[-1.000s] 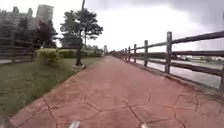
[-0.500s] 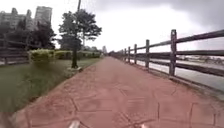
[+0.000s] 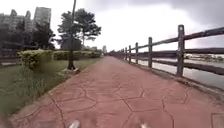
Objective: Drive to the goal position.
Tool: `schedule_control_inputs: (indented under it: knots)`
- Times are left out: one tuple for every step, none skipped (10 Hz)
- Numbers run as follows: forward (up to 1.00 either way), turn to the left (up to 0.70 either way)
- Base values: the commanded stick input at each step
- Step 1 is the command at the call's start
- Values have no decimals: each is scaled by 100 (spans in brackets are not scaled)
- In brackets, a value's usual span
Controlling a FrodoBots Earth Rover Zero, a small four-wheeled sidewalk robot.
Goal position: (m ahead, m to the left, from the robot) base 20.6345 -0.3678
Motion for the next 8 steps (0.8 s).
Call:
schedule_control_inputs:
  knots:
    - [70, 0]
    - [70, 0]
    - [70, 0]
    - [70, 0]
    - [70, 0]
    - [70, 0]
    - [70, 0]
    - [70, 0]
